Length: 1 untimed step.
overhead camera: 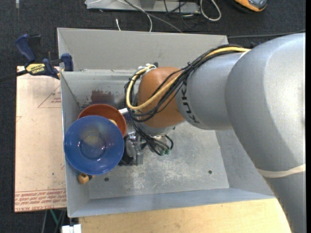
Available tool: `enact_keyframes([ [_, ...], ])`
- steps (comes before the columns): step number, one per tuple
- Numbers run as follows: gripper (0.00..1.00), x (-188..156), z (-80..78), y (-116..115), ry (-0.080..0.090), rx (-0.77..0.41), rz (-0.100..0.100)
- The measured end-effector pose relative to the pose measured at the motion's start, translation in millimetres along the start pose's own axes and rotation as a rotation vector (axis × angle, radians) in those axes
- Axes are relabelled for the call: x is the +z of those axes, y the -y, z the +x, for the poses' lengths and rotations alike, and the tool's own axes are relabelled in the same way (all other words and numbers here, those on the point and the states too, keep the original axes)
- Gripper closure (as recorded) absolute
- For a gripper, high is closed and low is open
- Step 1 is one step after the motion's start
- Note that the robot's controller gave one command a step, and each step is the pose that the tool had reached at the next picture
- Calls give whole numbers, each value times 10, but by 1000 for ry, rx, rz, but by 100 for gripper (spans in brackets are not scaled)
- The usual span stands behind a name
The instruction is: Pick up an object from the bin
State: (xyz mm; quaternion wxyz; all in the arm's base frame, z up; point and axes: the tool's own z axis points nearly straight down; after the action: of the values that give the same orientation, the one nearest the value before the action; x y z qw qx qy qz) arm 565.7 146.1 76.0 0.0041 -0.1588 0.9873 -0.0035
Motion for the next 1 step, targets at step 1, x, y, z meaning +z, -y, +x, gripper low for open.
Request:
enact_keyframes([
  [1,100,13,-18,70,2,-27,-4],
])
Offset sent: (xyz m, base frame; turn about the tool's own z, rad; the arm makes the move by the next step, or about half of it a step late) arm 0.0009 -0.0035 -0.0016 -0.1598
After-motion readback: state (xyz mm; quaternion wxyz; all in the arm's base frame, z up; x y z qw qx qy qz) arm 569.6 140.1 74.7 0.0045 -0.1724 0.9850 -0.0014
